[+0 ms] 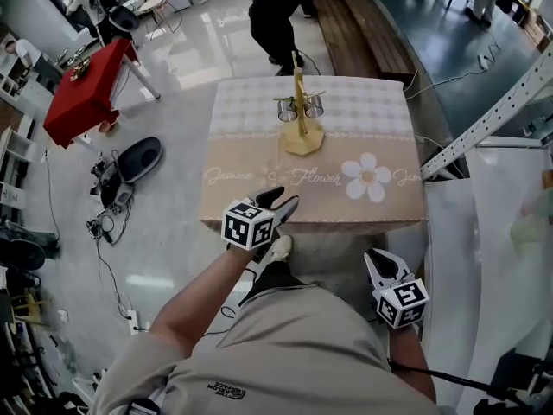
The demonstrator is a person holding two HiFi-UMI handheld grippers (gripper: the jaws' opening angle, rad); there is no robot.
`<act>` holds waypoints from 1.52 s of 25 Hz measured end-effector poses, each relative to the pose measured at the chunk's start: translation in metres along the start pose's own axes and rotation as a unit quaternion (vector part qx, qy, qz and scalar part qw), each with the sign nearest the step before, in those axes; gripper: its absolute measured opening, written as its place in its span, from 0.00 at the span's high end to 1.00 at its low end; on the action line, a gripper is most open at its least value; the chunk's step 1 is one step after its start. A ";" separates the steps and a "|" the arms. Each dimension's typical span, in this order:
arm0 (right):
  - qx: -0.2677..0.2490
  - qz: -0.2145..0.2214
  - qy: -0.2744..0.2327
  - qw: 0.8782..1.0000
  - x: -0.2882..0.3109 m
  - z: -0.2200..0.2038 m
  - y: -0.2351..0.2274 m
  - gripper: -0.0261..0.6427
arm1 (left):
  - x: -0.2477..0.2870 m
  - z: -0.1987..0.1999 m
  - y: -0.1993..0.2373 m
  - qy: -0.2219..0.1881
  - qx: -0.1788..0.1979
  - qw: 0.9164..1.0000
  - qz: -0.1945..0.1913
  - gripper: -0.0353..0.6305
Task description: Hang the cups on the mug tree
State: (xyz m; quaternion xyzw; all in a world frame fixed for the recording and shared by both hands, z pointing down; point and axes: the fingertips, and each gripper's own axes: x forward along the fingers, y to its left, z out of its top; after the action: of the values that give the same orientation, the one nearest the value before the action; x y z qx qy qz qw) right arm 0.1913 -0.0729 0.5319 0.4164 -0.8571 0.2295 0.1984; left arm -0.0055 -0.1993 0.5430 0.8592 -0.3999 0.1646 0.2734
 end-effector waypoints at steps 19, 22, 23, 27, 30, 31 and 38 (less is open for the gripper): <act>-0.071 0.125 -0.006 0.990 -0.033 -0.012 0.053 0.94 | -0.081 -0.077 -0.177 0.015 0.012 0.995 -0.096 0.93; -0.080 0.134 0.001 0.988 -0.034 -0.021 0.057 0.94 | -0.084 -0.086 -0.183 0.017 0.029 0.996 -0.088 0.93; -0.084 0.136 0.001 0.987 -0.034 -0.022 0.059 0.94 | -0.084 -0.087 -0.185 0.017 0.032 0.996 -0.086 0.93; -0.094 0.147 -0.001 0.985 -0.036 -0.019 0.071 0.94 | -0.090 -0.089 -0.190 0.014 0.027 0.996 -0.089 0.93; -0.105 0.153 -0.003 0.983 -0.039 -0.017 0.078 0.94 | -0.094 -0.087 -0.192 0.012 0.026 0.996 -0.088 0.93; -0.107 0.153 -0.004 0.982 -0.040 -0.018 0.079 0.94 | -0.094 -0.087 -0.193 0.010 0.026 0.996 -0.088 0.93; -0.108 0.155 -0.006 0.982 -0.037 -0.020 0.086 0.94 | -0.098 -0.087 -0.190 0.005 0.028 0.995 -0.090 0.93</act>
State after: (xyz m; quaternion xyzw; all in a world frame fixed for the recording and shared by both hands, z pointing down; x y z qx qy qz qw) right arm 0.1466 0.0082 0.5092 0.2559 -0.9322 0.1613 0.1989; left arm 0.0748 0.0122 0.4984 0.8983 -0.3144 0.1550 0.2649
